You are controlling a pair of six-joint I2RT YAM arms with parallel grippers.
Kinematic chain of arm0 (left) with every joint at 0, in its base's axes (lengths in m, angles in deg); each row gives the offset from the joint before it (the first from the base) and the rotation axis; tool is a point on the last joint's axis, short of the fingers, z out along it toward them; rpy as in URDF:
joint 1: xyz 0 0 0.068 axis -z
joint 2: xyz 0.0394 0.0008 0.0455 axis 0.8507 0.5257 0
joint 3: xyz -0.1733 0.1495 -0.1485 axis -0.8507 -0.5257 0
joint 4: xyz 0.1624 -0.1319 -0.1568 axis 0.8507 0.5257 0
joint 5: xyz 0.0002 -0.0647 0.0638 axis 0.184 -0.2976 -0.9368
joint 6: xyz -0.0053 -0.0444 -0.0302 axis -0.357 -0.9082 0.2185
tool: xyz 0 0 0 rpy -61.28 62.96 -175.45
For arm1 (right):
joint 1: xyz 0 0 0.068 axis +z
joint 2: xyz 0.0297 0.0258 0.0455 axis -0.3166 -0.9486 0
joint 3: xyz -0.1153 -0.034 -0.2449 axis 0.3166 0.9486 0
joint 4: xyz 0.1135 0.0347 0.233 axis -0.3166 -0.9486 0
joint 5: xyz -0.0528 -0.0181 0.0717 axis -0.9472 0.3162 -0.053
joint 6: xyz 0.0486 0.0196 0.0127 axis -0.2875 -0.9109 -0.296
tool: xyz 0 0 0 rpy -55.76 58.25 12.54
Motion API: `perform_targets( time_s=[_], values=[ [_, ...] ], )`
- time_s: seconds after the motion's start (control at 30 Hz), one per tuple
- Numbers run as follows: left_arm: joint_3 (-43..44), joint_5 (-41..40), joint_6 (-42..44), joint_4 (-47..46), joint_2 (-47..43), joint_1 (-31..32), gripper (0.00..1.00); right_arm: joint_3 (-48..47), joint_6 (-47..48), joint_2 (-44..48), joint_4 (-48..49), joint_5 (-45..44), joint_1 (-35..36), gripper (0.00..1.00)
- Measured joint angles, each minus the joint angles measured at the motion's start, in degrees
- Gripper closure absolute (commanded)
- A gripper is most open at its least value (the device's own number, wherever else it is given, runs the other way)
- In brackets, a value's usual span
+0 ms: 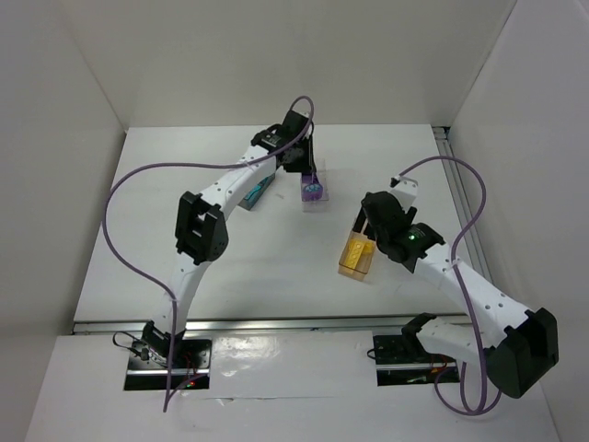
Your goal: Sort the legos into containers by color
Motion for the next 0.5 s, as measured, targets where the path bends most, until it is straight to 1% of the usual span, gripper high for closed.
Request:
perform_targets(
  time_s=[0.03, 0.07, 0.1, 0.17, 0.23, 0.3, 0.4, 0.5],
  values=[
    [0.3, 0.7, 0.0, -0.2, 1.4, -0.2, 0.54, -0.4, 0.1, 0.0, -0.4, -0.2, 0.0, 0.19],
    [0.6, 1.4, 0.1, -0.3, 2.7, -0.3, 0.29, -0.9, 0.2, 0.0, -0.9, -0.4, -0.1, 0.19],
    [0.6, 2.0, 0.6, -0.4, 3.8, -0.3, 0.17, -1.2, 0.3, 0.0, -1.2, -0.6, -0.2, 0.18],
    [0.6, 3.3, 0.7, -0.3, 5.2, -0.3, 0.0, -1.8, 0.5, 0.1, -1.6, -1.0, -0.4, 0.17],
    [0.6, 4.1, 0.5, -0.3, 5.4, -0.2, 0.0, -2.1, 0.6, 0.1, -2.1, -1.4, -0.5, 0.12],
    [0.4, 4.3, 1.2, -0.5, 4.3, -0.2, 0.0, -2.1, 0.6, 0.1, -2.5, -1.6, -0.5, 0.0],
    [-1.7, 3.7, 1.9, -0.9, 0.1, -0.2, 0.0, -2.4, 0.7, 0.0, -3.5, -1.9, -0.5, 0.0],
    [-5.4, 2.5, 3.1, -0.9, -8.2, -0.2, 0.0, -3.4, -0.9, -0.7, -5.4, -3.8, -0.8, 0.0]
  ],
)
